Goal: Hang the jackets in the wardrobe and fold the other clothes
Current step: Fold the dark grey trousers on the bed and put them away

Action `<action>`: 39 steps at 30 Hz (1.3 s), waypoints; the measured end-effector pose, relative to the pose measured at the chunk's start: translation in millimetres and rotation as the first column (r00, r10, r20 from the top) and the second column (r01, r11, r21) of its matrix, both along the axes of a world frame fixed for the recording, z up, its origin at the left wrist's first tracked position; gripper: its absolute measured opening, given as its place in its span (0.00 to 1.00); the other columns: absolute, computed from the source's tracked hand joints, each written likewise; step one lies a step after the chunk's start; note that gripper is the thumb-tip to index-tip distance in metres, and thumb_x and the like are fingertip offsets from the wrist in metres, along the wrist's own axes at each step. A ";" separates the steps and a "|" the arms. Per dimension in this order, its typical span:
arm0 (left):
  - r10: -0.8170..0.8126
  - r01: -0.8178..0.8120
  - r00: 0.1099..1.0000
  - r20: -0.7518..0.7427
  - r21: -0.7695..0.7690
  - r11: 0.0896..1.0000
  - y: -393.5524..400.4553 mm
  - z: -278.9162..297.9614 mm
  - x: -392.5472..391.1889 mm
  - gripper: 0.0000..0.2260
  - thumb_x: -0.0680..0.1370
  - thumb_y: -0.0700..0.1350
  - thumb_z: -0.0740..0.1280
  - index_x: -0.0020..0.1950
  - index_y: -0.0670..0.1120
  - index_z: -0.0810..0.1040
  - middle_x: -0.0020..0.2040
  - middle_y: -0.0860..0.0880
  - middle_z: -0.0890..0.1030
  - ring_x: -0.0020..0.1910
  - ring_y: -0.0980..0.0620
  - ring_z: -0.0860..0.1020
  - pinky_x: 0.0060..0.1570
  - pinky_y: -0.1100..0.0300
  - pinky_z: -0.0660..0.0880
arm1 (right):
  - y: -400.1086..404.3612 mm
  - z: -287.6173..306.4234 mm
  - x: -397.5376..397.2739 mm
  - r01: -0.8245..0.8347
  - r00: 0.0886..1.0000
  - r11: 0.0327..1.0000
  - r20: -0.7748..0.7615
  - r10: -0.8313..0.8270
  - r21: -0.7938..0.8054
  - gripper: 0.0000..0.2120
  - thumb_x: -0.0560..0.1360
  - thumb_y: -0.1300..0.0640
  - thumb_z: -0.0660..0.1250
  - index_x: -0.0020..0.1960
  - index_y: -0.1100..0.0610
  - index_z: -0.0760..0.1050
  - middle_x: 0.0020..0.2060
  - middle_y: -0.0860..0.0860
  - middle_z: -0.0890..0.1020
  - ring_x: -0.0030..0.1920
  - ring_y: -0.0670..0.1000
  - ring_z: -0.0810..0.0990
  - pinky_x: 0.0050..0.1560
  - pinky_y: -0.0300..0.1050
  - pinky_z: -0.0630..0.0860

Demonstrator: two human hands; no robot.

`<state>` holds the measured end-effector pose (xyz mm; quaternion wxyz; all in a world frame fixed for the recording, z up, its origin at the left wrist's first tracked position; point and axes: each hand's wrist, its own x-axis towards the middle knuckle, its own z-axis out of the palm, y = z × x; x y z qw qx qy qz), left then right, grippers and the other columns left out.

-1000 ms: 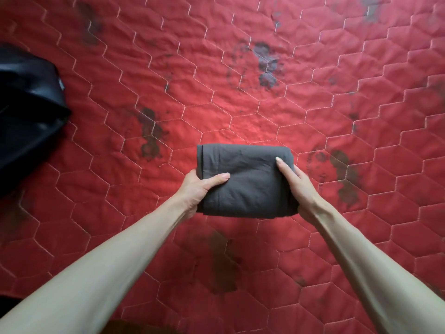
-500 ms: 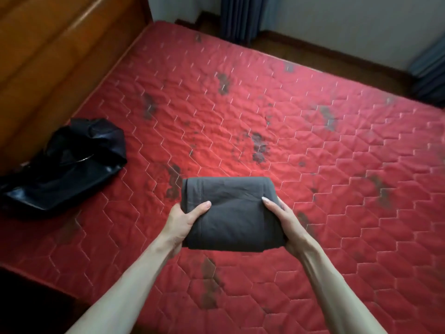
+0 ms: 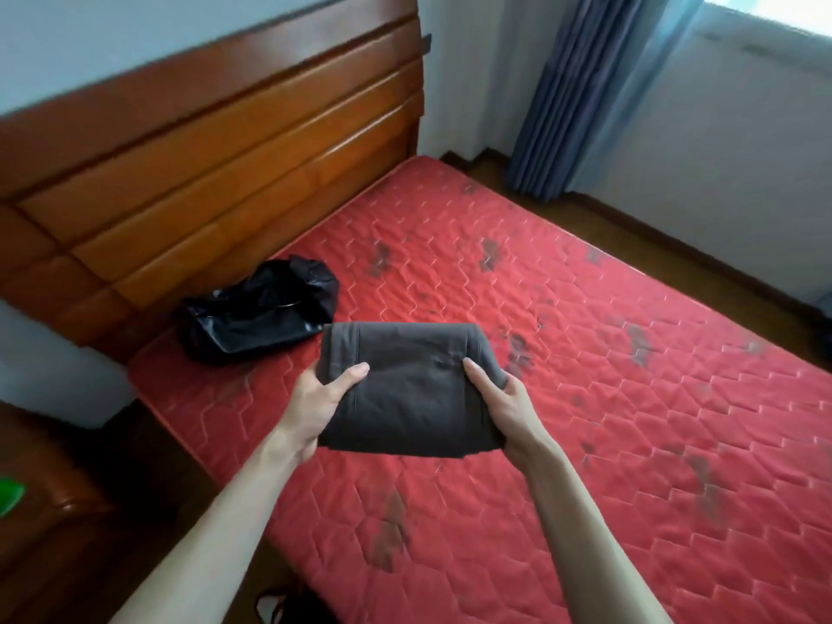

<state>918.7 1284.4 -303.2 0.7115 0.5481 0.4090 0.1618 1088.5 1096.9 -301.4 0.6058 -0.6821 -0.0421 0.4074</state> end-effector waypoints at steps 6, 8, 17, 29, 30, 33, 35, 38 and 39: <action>0.247 -0.248 0.969 0.030 0.056 0.967 28.7 34.7 -84.7 0.10 0.78 0.42 0.75 0.60 0.46 0.84 0.54 0.48 0.88 0.53 0.51 0.87 0.54 0.58 0.81 | 71.3 35.0 -49.3 -0.219 0.975 0.976 0.030 0.219 0.016 0.16 0.79 0.46 0.72 0.56 0.58 0.85 0.49 0.55 0.89 0.52 0.55 0.88 0.55 0.51 0.83; 0.326 -0.328 0.945 0.035 0.064 0.943 43.4 40.8 -119.6 0.12 0.78 0.43 0.75 0.62 0.46 0.83 0.54 0.49 0.88 0.54 0.51 0.86 0.53 0.59 0.81 | 102.4 43.1 -72.1 -0.286 0.958 0.958 0.045 0.284 0.023 0.17 0.78 0.46 0.74 0.55 0.60 0.85 0.49 0.57 0.89 0.52 0.57 0.88 0.57 0.53 0.83; 0.579 -0.578 0.815 0.019 0.083 0.811 116.4 71.2 -297.6 0.13 0.77 0.49 0.76 0.61 0.53 0.82 0.56 0.54 0.87 0.55 0.57 0.84 0.52 0.61 0.79 | 242.0 74.7 -224.6 -0.494 0.868 0.868 0.094 0.488 0.060 0.14 0.77 0.48 0.75 0.50 0.59 0.86 0.44 0.53 0.89 0.47 0.50 0.88 0.43 0.42 0.83; 0.761 -0.765 0.644 0.083 0.087 0.638 175.1 102.3 -537.3 0.16 0.74 0.46 0.78 0.59 0.56 0.81 0.51 0.58 0.88 0.52 0.55 0.85 0.50 0.59 0.80 | 397.5 97.3 -454.7 -0.745 0.667 0.659 0.122 0.735 0.105 0.14 0.77 0.49 0.75 0.55 0.59 0.83 0.46 0.53 0.89 0.48 0.51 0.88 0.53 0.48 0.83; 0.787 -0.792 0.611 0.088 0.080 0.606 176.5 103.4 -554.6 0.15 0.74 0.46 0.78 0.58 0.57 0.81 0.50 0.59 0.88 0.52 0.55 0.85 0.50 0.59 0.80 | 406.7 100.7 -474.0 -0.765 0.644 0.636 0.123 0.755 0.102 0.14 0.76 0.49 0.75 0.55 0.58 0.83 0.46 0.52 0.89 0.48 0.51 0.89 0.51 0.48 0.83; 0.852 -0.858 0.513 0.100 0.061 0.510 179.5 110.6 -602.4 0.19 0.72 0.49 0.80 0.61 0.57 0.81 0.53 0.55 0.88 0.55 0.52 0.85 0.58 0.52 0.81 | 434.9 108.1 -527.3 -0.819 0.574 0.567 0.123 0.809 0.089 0.17 0.75 0.46 0.76 0.54 0.58 0.82 0.45 0.52 0.89 0.46 0.52 0.89 0.46 0.46 0.83; 0.888 -0.894 0.448 0.103 0.062 0.444 184.0 113.0 -631.7 0.20 0.71 0.50 0.80 0.61 0.57 0.81 0.54 0.54 0.87 0.54 0.53 0.85 0.56 0.54 0.81 | 456.2 111.8 -560.2 -0.845 0.534 0.530 0.130 0.835 0.066 0.22 0.73 0.44 0.77 0.56 0.60 0.82 0.45 0.53 0.89 0.47 0.54 0.89 0.46 0.48 0.84; 0.933 -0.940 0.340 0.114 0.072 0.334 192.5 115.3 -671.5 0.19 0.73 0.47 0.79 0.62 0.56 0.81 0.55 0.52 0.87 0.54 0.52 0.85 0.52 0.57 0.81 | 487.1 118.3 -611.4 -0.896 0.443 0.441 0.146 0.884 0.049 0.23 0.74 0.41 0.75 0.57 0.59 0.81 0.46 0.53 0.89 0.47 0.55 0.89 0.45 0.48 0.84; 0.945 -0.953 0.303 0.122 0.068 0.297 195.4 116.1 -683.2 0.18 0.73 0.46 0.79 0.61 0.56 0.81 0.55 0.52 0.87 0.53 0.53 0.85 0.52 0.57 0.81 | 498.0 119.1 -627.4 -0.912 0.411 0.409 0.157 0.898 0.046 0.23 0.74 0.41 0.75 0.57 0.59 0.81 0.46 0.54 0.89 0.47 0.55 0.88 0.45 0.48 0.84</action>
